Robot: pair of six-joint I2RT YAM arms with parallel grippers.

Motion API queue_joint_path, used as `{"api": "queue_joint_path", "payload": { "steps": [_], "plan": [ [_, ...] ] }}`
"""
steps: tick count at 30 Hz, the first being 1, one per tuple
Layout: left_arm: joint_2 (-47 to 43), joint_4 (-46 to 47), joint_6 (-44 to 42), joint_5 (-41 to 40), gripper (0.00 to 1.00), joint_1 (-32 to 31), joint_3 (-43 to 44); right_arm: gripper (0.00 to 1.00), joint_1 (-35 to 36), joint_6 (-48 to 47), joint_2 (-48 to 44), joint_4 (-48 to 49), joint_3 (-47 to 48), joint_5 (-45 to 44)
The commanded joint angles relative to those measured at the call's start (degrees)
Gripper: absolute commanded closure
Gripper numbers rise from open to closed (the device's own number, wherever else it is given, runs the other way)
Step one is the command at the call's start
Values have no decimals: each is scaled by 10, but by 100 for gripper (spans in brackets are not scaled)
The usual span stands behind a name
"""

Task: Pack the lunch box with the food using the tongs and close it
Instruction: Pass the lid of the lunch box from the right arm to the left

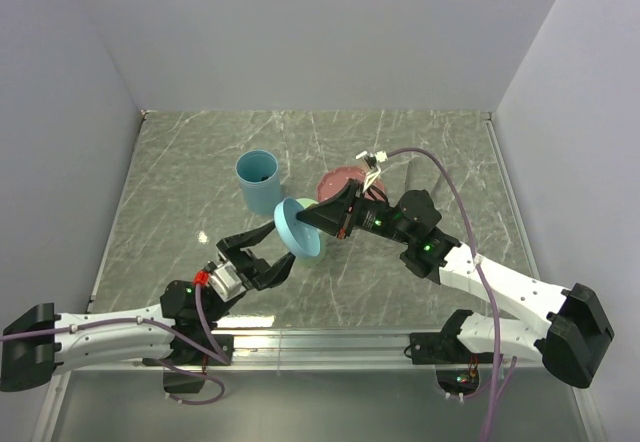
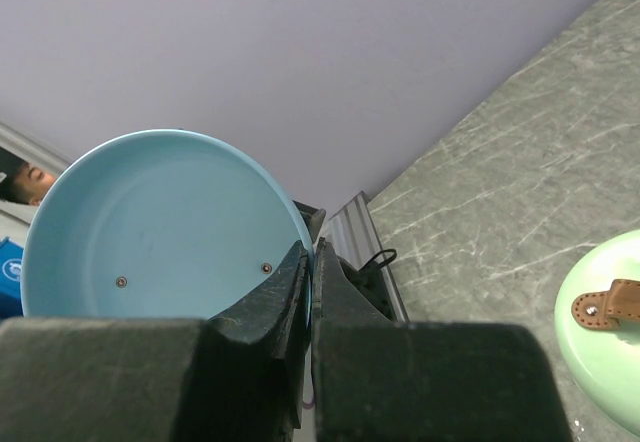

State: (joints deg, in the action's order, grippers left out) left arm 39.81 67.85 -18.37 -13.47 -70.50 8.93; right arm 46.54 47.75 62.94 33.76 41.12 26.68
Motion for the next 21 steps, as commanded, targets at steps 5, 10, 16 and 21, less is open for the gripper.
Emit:
{"api": "queue_joint_path", "payload": {
  "steps": [5, 10, 16, 21],
  "plan": [
    [-22, 23, -11, 6, 35, -4, 21, 100, -4, 2, 1, 38, -2, 14],
    [-24, 13, -11, 11, 39, -4, 28, 100, -4, 4, 4, 39, -1, 16],
    [-4, -7, -11, -2, 72, -3, 46, 100, -3, 2, 3, 39, -2, 18],
    [1, -59, 3, -37, 90, -3, 81, 100, -3, -7, -4, 29, -6, 8]
  ]
}}
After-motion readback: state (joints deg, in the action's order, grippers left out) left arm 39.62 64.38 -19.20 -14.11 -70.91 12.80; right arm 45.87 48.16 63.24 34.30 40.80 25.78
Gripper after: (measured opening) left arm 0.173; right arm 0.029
